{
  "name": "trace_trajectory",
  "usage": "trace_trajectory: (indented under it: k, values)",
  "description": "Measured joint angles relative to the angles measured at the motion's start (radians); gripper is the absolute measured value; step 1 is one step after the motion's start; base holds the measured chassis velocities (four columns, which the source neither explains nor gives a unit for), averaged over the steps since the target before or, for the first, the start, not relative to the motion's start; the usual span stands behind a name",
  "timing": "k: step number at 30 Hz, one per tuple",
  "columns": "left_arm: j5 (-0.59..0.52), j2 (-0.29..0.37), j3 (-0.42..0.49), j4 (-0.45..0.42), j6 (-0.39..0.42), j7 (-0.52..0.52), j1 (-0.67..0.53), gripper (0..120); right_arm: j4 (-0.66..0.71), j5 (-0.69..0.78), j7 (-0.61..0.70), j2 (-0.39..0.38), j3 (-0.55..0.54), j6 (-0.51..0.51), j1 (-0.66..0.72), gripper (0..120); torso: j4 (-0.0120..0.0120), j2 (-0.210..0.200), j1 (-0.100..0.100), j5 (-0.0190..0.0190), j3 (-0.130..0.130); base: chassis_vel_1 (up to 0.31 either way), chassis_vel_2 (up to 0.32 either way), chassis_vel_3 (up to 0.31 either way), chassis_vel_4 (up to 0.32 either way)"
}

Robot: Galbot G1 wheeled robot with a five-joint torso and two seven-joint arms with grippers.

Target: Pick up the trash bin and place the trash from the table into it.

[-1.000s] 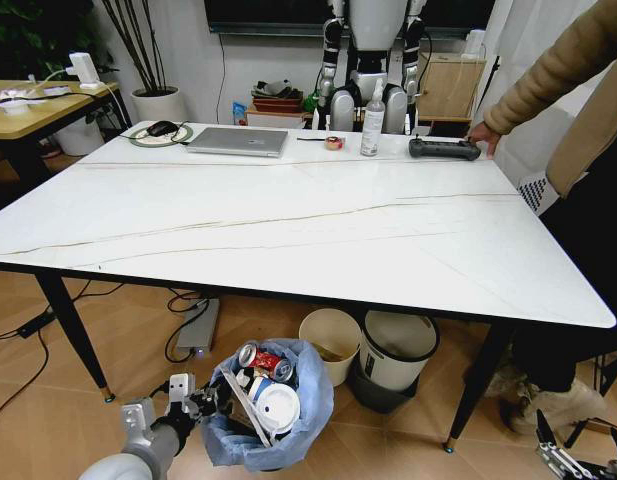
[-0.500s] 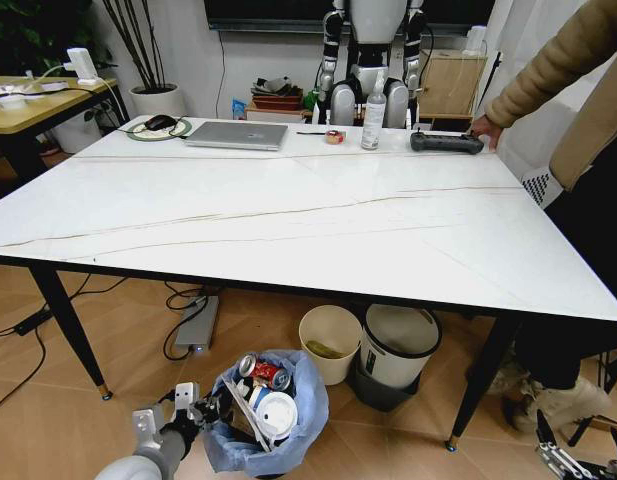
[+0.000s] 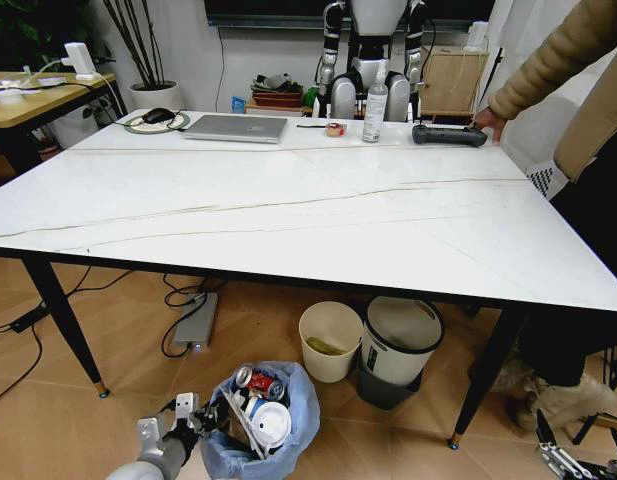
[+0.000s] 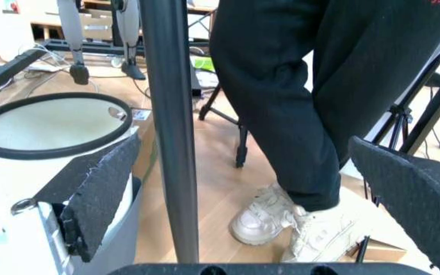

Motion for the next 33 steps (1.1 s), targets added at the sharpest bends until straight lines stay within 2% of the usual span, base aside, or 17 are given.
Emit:
trace_trajectory:
  k: [19,33]
  values:
    - [0.057,-0.012,0.007,0.067,-0.049,0.036,-0.018,0,0.000,0.000,0.000,0.000,0.000,0.000,0.000,100,0.0000,-0.074,-0.027,0.0000,-0.048,0.000,0.000,0.000,0.000]
    - [0.068,-0.023,0.007,0.160,-0.102,0.082,-0.051,0,0.000,0.000,0.000,0.000,0.000,0.000,0.000,100,0.0000,-0.077,-0.028,-0.0001,-0.049,0.000,0.000,0.000,0.000]
